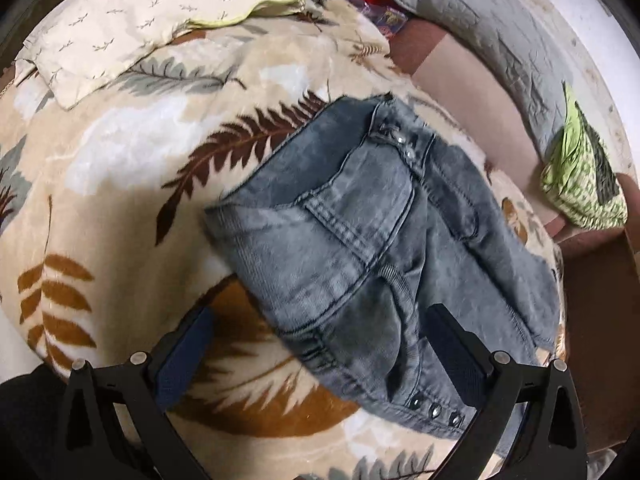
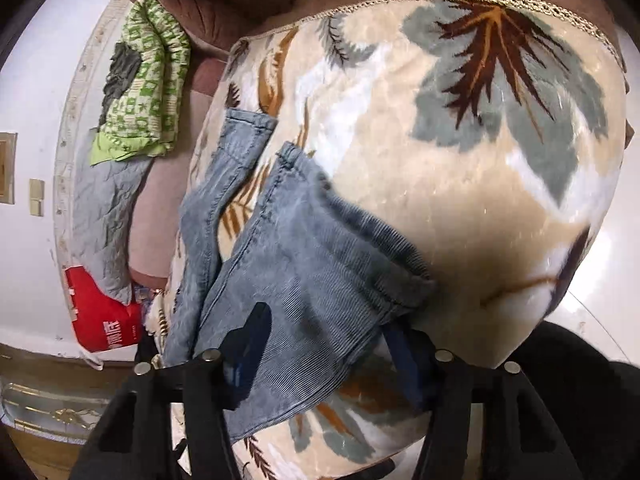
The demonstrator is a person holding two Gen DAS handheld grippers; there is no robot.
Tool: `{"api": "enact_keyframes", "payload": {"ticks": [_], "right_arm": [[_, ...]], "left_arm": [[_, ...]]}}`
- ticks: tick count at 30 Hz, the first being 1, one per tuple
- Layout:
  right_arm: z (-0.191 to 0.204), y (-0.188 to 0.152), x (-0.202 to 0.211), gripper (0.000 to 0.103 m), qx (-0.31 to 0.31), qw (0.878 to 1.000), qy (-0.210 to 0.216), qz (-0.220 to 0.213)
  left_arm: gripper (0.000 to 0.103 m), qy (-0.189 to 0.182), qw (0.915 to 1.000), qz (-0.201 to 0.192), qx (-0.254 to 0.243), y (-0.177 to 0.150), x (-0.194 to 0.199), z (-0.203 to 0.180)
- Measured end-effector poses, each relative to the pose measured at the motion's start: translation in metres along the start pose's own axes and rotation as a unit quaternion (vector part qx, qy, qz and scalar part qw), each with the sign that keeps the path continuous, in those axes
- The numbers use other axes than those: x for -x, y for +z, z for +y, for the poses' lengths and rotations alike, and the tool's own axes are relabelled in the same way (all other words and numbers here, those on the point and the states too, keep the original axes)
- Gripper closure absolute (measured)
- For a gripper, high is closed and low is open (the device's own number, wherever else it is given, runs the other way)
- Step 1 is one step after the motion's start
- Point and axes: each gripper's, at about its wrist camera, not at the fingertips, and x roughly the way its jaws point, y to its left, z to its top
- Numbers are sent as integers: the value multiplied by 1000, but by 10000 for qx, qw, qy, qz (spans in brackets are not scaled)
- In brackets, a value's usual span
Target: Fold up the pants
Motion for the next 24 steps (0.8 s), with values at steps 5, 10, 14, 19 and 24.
{"api": "enact_keyframes", "payload": {"ticks": [5,10,14,19,24], "right_arm": [[-5,3,1,44,132,9998,-104,-86],[-3,3,0,53,244,9995,-151,-125],[-1,3,2,76,410,9987,-268,-135],[27,15,15,90,980,9942,-330,-307],[70,26,46,90,1758,9798,-477,-824]], "left_arm": [[0,-265,9988,102,389,4,-13,14],[0,-503,9980,6,371,-1,-13,21],[37,-327,9991,219,177,5,-12,11],[94,-89,9997,-189,-152,17,13,-6],[94,-311,9945,-948,-312,-5,75,-22]]}}
